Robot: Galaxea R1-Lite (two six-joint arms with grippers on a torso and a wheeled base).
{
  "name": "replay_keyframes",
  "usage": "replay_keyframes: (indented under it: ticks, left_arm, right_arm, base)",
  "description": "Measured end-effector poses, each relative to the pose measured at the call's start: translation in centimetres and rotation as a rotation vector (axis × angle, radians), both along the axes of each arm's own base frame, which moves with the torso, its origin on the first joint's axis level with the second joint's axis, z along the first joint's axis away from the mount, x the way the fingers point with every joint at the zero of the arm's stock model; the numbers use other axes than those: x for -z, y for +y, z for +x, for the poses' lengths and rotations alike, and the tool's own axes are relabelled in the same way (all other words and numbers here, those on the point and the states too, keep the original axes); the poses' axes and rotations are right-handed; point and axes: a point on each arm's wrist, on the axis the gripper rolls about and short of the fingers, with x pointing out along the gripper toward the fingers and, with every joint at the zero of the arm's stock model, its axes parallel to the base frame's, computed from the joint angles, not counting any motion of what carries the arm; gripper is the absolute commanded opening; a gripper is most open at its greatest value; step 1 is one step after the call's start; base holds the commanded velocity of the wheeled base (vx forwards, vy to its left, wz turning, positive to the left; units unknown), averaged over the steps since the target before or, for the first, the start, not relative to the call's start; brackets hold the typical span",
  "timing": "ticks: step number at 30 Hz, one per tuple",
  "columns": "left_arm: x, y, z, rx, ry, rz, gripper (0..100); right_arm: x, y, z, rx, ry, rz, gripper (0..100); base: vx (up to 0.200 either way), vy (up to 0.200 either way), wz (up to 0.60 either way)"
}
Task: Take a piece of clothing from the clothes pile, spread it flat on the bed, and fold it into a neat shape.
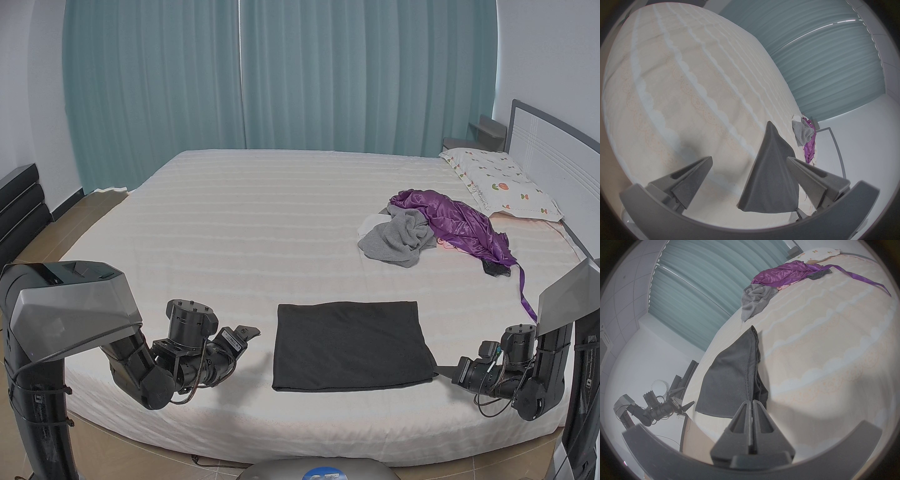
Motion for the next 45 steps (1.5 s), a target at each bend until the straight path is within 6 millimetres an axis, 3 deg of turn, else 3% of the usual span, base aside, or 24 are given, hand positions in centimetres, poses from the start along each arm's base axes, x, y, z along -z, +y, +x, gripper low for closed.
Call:
replay_keyframes:
  ticks: [4, 5, 23, 38, 45]
  left_arm:
    - [0.0, 0.0, 0.0, 0.0, 0.0, 0.0, 100]
    - [0.0, 0.0, 0.0, 0.0, 0.0, 0.0, 100]
    - [-0.1, 0.0, 0.1, -0.014, 0.002, -0.02, 100]
    - [-0.3, -0.2, 0.4, -0.016, -0.009, -0.026, 100]
    - [-0.2, -0.2, 0.4, -0.017, -0.007, -0.025, 100]
  right_arm:
    - [0.1, 0.0, 0.0, -0.001, 0.001, -0.003, 0]
    - [0.2, 0.0, 0.0, -0.003, 0.002, -0.006, 100]
    - [-0.5, -1.1, 1.5, 0.072, -0.032, 0.055, 100]
    - [-1.1, -1.2, 3.1, 0.115, -0.062, 0.119, 100]
    - [-1.2, -0.8, 3.4, 0.116, -0.063, 0.14, 100]
  base:
    - [0.0, 0.0, 0.0]
    - [0.0, 0.0, 0.0]
    - [0.0, 0.0, 0.0]
    - [0.0, -0.2, 0.0]
    - [0.0, 0.0, 0.0]
